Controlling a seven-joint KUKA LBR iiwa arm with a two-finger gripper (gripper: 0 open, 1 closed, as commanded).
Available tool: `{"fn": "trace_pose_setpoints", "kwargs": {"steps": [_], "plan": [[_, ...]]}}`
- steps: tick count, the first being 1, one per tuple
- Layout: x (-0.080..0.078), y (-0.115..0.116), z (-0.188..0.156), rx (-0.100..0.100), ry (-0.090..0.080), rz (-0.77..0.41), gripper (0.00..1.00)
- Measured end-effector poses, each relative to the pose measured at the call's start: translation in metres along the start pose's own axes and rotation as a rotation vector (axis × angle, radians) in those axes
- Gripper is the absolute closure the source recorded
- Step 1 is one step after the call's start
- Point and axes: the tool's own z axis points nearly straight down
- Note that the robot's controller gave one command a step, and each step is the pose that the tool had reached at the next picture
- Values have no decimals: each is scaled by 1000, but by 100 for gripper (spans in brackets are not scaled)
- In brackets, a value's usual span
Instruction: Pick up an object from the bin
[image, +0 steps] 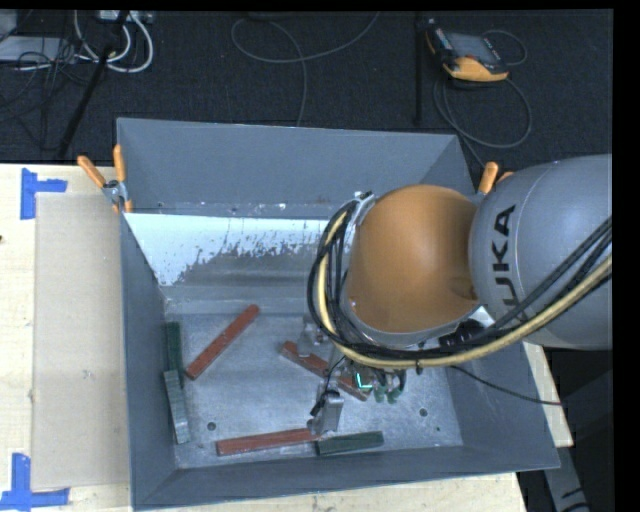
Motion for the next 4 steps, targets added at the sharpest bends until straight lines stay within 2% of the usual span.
{"fn": "trace_pose_setpoints", "kwargs": {"steps": [1, 2, 3, 4], "plan": [[-32, -41, 152, 1, -1, -343, 0], [-5, -89, 148, 2, -19, -432, 0], [-65, -19, 64, -1, -24, -406, 0], [-112, -70, 95, 2, -11, -307, 0]]}}
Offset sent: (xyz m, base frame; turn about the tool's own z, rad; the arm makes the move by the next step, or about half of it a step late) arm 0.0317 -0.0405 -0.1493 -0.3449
